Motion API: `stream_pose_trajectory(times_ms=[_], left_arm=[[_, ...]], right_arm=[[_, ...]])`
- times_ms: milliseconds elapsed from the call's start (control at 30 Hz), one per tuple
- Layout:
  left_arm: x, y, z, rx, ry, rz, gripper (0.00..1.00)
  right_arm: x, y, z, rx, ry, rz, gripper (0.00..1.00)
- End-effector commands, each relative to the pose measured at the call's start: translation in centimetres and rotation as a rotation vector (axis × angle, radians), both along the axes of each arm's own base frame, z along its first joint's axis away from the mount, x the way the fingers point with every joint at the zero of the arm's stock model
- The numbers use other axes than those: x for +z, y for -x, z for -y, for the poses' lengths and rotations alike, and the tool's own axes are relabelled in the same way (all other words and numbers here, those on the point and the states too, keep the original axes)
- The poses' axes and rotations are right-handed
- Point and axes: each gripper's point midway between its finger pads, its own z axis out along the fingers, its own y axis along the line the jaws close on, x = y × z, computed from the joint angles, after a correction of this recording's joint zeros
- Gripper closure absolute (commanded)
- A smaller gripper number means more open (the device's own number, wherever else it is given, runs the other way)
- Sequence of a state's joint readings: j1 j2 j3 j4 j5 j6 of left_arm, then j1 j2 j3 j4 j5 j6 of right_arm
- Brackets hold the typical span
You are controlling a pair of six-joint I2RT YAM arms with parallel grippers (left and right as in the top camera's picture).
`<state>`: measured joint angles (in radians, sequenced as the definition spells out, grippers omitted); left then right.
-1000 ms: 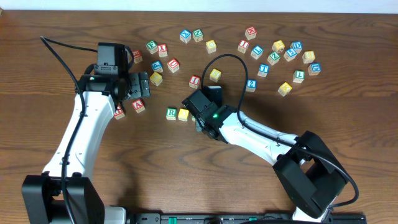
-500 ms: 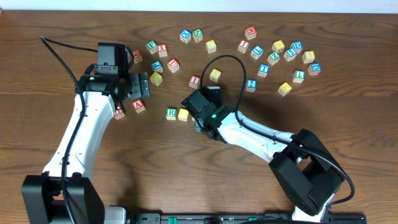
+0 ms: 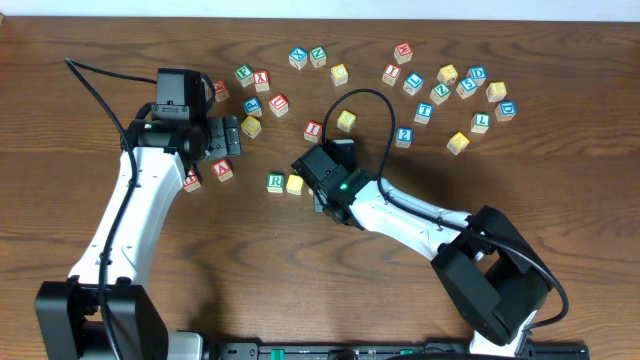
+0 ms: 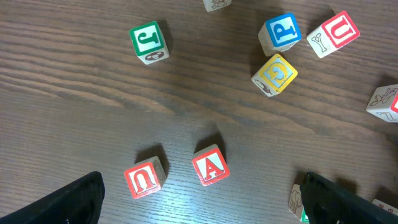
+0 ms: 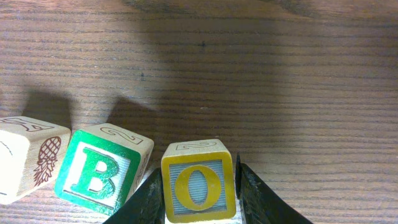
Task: Spell out ROBOT
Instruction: 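Open the right gripper and release the yellow O block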
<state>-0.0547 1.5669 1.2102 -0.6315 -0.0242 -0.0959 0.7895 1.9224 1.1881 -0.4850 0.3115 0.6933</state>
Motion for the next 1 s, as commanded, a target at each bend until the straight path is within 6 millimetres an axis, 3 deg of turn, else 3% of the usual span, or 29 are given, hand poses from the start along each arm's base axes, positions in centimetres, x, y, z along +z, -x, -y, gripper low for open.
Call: stream_pose_trajectory(times_ms=[0, 967], left_arm=[[-0.35, 0.32, -0.05, -0.011, -0.001, -0.013, 0.01], [-0.35, 0.32, -0.05, -0.011, -0.001, -0.013, 0.01]], right_arm=[[-0.63, 0.33, 0.16, 0.003, 0.026, -0.002, 0.68], [-0.62, 0.31, 0.18, 0.003, 0.027, -0.001, 0.62]])
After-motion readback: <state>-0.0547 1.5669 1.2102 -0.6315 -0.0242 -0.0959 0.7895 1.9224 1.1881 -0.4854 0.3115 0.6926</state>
